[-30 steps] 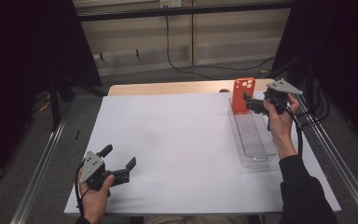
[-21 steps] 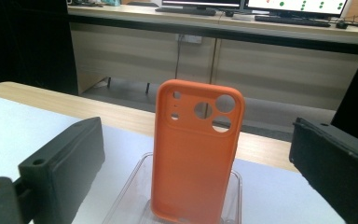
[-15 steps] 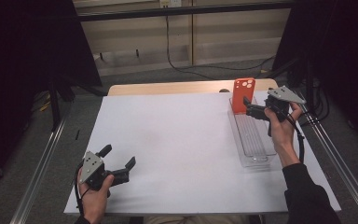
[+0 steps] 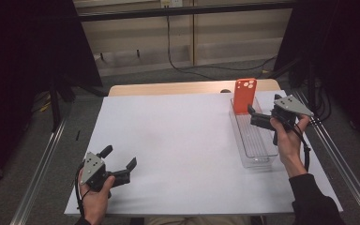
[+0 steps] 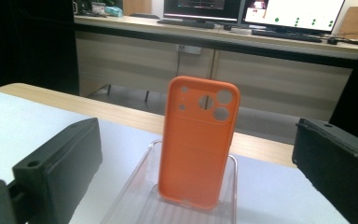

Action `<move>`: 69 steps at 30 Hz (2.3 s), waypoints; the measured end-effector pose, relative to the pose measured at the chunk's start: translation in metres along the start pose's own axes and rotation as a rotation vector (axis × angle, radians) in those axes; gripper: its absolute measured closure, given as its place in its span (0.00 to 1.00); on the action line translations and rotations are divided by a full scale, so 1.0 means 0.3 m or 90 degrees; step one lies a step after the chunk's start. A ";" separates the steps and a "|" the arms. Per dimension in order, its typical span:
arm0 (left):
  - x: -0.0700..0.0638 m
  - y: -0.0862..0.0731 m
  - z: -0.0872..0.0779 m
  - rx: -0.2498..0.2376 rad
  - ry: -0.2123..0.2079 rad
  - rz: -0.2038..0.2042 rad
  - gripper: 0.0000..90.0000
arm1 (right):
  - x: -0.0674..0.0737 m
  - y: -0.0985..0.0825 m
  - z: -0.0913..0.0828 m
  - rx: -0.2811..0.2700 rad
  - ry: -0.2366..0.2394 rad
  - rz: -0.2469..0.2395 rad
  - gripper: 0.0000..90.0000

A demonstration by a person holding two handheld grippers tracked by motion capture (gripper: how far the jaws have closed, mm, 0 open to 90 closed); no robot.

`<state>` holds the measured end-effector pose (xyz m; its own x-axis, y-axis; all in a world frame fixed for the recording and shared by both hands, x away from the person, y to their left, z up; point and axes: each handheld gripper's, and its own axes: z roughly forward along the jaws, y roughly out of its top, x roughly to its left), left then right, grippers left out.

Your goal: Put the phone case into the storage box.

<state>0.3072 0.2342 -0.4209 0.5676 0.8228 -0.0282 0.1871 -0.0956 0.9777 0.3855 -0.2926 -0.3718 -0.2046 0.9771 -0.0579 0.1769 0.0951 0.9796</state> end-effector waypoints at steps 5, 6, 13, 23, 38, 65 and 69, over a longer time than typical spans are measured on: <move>0.000 0.000 -0.003 -0.001 0.000 -0.001 0.02 | 0.018 -0.008 -0.037 -0.007 0.008 -0.005 0.01; 0.000 0.000 -0.003 -0.002 0.000 -0.002 0.02 | 0.020 -0.012 -0.042 -0.007 0.010 -0.005 0.01; -0.001 0.002 -0.005 -0.005 0.003 -0.001 0.02 | 0.035 -0.031 -0.096 -0.009 0.008 -0.005 0.00; -0.005 0.002 -0.009 -0.003 0.004 0.002 0.02 | 0.050 -0.065 -0.181 -0.020 0.014 0.010 0.00; -0.013 0.003 -0.017 -0.003 0.002 0.005 0.02 | 0.082 -0.151 -0.271 -0.008 0.032 0.009 0.00; -0.020 -0.011 -0.048 0.004 0.025 -0.012 0.02 | 0.115 -0.252 -0.423 -0.008 0.034 0.011 0.00; -0.019 -0.015 -0.049 0.004 0.032 -0.011 0.02 | 0.117 -0.258 -0.430 -0.011 0.027 0.019 0.00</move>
<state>0.2913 0.2383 -0.4220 0.5227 0.8518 -0.0344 0.2016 -0.0842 0.9758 0.2403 -0.2902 -0.4250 -0.2406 0.9704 -0.0204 0.1675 0.0622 0.9839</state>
